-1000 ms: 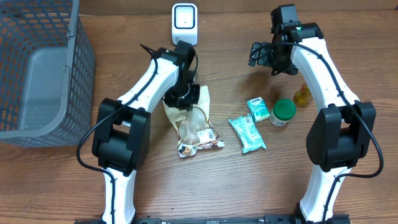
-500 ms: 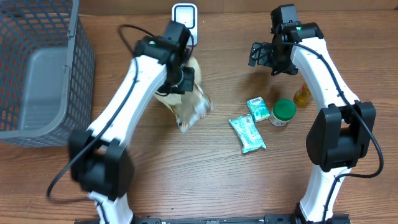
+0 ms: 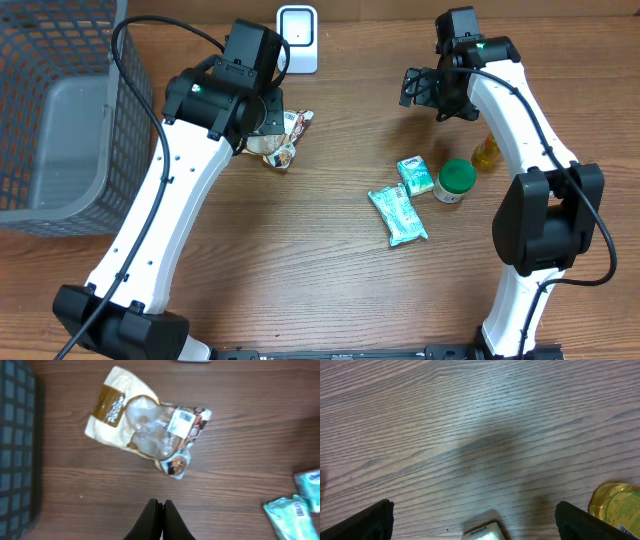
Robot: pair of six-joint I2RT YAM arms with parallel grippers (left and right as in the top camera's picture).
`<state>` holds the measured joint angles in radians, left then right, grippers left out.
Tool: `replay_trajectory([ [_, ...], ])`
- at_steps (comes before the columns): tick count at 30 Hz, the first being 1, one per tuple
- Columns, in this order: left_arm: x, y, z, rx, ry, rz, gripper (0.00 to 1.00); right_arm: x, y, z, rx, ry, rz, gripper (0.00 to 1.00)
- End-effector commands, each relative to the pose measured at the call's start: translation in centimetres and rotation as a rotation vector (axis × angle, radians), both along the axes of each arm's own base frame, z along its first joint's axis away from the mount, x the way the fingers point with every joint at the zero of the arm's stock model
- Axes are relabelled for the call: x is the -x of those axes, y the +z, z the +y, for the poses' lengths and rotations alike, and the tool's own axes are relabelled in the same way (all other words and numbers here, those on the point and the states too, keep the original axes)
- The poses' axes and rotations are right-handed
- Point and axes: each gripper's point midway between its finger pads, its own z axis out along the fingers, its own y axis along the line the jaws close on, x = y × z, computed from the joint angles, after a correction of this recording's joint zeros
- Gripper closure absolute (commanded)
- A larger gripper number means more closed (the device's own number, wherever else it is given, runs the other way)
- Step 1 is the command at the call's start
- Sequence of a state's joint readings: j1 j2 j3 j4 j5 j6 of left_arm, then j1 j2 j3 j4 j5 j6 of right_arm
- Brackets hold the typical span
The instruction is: Scan the item barcode
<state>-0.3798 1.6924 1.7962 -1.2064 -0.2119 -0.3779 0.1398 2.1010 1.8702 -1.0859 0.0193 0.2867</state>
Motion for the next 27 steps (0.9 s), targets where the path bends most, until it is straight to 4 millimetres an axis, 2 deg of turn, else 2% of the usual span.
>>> replay_trajectory([
  [1, -0.6, 0.1, 1.0, -0.043, 0.051, -0.016, 0.73, -0.4, 1.8, 0.0, 0.008, 0.005, -0.047, 0.0],
  [2, -0.9, -0.2, 1.2, -0.05, 0.059, -0.014, 0.7, -0.4, 1.8, 0.0, 0.008, 0.005, -0.047, 0.0],
  [3, -1.4, -0.7, 1.4, -0.05, 0.066, -0.01, 0.61, -0.4, 1.8, 0.0, 0.008, 0.005, -0.047, 0.0],
  [5, -2.3, -1.6, 1.5, -0.039, 0.077, 0.001, 0.6, -0.4, 1.8, 0.0, 0.008, 0.005, -0.047, 0.0],
  [7, -3.4, -2.7, 1.8, -0.02, 0.091, 0.013, 0.67, -0.4, 1.8, 0.0, 0.008, 0.005, -0.047, 0.0],
  [9, -4.9, -3.9, 2.4, -0.015, 0.114, 0.01, 0.87, -0.4, 1.8, 0.0, 0.008, 0.005, -0.047, 0.0],
  [10, -5.8, -4.7, 2.7, -0.014, 0.127, 0.007, 0.95, -0.4, 1.8, 0.0, 0.008, 0.005, -0.047, 0.0],
  [15, -9.4, -9.5, 3.4, -0.015, 0.159, 0.022, 0.96, -0.4, 1.8, 0.0, 0.008, 0.005, -0.047, 0.0],
  [21, -10.4, -16.7, 1.9, 0.012, 0.127, 0.143, 0.96, -0.4, 1.8, 0.0, 0.008, 0.005, -0.047, 0.0],
  [24, -10.5, -19.1, 1.0, 0.043, 0.101, 0.187, 0.96, -0.4, 1.8, 0.0, 0.008, 0.005, -0.047, 0.0],
  [27, -9.9, -20.2, -0.2, 0.097, 0.069, 0.232, 0.96, -0.4, 1.8, 0.0, 0.008, 0.005, -0.047, 0.0],
])
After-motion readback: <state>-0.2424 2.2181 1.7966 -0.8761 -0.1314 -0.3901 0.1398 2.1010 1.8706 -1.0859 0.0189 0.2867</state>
